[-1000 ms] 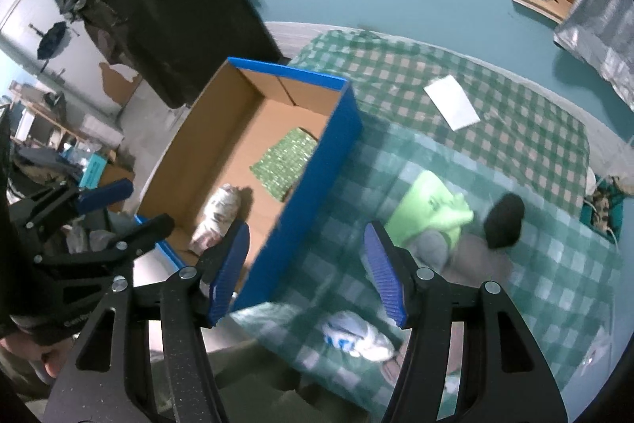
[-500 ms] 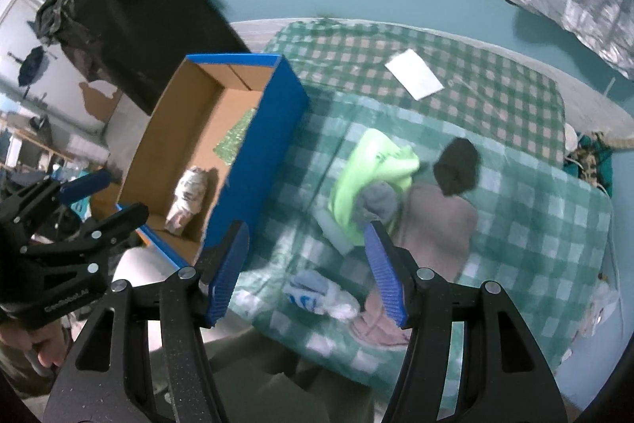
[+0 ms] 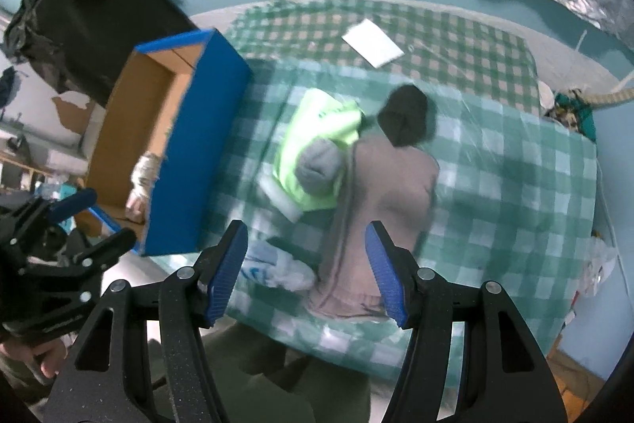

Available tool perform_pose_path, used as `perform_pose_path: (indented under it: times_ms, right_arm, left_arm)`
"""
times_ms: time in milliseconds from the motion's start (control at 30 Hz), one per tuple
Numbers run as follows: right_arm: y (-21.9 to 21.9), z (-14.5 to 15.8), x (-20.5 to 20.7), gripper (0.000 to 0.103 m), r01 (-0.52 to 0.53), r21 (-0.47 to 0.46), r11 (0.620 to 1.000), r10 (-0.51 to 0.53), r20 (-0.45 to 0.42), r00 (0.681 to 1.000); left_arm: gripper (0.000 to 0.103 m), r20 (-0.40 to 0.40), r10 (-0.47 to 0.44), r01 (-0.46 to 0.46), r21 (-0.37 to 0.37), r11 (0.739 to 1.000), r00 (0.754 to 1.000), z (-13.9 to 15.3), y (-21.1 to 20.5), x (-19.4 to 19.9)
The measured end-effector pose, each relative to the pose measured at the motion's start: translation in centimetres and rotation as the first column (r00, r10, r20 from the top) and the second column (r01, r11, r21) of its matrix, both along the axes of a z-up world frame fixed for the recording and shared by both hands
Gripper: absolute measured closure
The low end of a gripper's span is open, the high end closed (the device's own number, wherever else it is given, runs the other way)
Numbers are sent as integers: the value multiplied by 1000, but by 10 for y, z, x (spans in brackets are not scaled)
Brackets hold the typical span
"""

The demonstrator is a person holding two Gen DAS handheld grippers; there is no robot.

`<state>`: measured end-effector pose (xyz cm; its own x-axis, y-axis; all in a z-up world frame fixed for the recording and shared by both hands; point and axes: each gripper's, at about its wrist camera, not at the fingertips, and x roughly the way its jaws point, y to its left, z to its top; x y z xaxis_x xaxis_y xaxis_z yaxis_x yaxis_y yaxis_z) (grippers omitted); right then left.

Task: Organize soft objects
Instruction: 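Move both tools back over the remaining items on the bed, then grip ribbed cuff of pink fleece item with right tool while left grips white plastic bag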

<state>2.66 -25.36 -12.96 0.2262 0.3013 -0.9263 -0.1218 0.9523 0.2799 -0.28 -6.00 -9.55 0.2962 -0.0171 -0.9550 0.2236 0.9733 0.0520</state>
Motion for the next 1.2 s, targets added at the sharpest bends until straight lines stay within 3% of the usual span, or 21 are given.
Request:
perform_pose_path:
  times_ms: [167, 400, 567, 933, 1200]
  right_arm:
    - [-8, -29, 0, 41, 27, -23, 999, -28, -47, 999]
    - [-15, -68, -1, 41, 57, -45, 997, -63, -124, 990]
    - [-24, -91, -5, 41, 109, -42, 993, -115, -187, 976]
    - [-20, -112, -9, 39, 97, -70, 993, -110, -217, 970]
    - [-11, -125, -9, 34, 66, -169, 983, -103, -221, 970]
  left_arm:
    - [26, -7, -49, 49, -8, 999, 999, -15, -12, -3]
    - [25, -5, -173, 173, 52, 983, 985, -37, -36, -6]
    - [25, -20, -206, 207, 55, 977, 978, -51, -45, -5]
    - [22, -72, -261, 263, 27, 964, 963, -83, -56, -10]
    - [22, -106, -306, 312, 55, 948, 946, -106, -62, -12]
